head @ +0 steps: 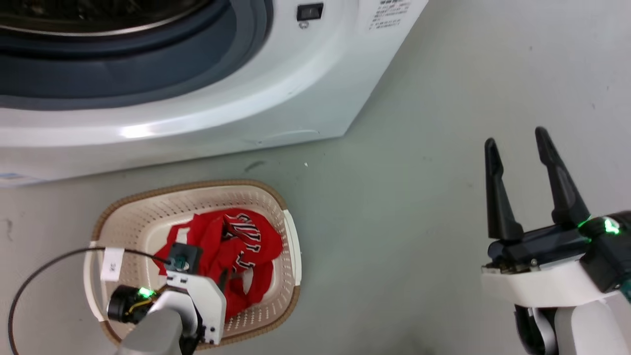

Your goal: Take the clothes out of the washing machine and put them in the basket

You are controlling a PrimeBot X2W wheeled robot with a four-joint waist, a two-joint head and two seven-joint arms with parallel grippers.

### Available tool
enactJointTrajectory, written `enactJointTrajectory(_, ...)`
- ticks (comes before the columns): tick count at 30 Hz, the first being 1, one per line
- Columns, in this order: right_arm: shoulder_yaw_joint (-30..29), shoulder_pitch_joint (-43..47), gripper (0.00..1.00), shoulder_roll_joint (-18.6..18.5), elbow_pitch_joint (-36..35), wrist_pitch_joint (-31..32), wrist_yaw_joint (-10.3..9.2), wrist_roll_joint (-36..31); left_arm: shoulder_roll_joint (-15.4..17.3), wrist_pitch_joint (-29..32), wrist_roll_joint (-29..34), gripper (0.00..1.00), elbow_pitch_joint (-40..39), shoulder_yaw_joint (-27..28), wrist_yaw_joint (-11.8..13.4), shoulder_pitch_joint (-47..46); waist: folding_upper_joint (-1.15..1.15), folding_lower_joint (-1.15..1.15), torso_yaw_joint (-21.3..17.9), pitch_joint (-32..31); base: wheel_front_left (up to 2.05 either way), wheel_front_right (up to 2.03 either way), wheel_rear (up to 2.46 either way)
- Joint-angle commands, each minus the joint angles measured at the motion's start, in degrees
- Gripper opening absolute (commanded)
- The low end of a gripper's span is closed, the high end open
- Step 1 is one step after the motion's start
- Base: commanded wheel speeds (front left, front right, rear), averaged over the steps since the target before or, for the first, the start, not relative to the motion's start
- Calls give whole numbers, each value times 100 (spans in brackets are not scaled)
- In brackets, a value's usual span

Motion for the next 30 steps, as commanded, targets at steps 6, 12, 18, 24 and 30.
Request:
enactJointTrajectory(6, 19, 358, 100, 8, 106, -11, -4, -152, -139, -228, -194, 100, -123, 204, 16, 427, 0, 0, 295, -924, 0, 0, 0)
enactJointTrajectory(12, -72, 703, 100, 8, 187, -11, -5, -227, -16, -244, -80, 100, -1075, 601, 342, 815, 0, 0, 522, -1435, 0, 0, 0)
enactJointTrajectory(18, -125, 985, 100, 8, 281, -11, -4, -248, 110, -247, 345, 100, -2511, 1398, 719, 1439, 0, 0, 685, -1860, 0, 0, 0)
enactJointTrajectory(24, -197, 1185, 100, 10, 338, -11, -5, -222, -44, -248, 909, 100, -3782, 2344, 871, 2164, 0, 0, 813, -2212, 0, 0, 0)
enactJointTrajectory(30, -252, 1364, 100, 9, 379, -11, -5, -216, -271, -249, 1426, 100, -4541, 2874, 807, 2646, 0, 0, 929, -2477, 0, 0, 0)
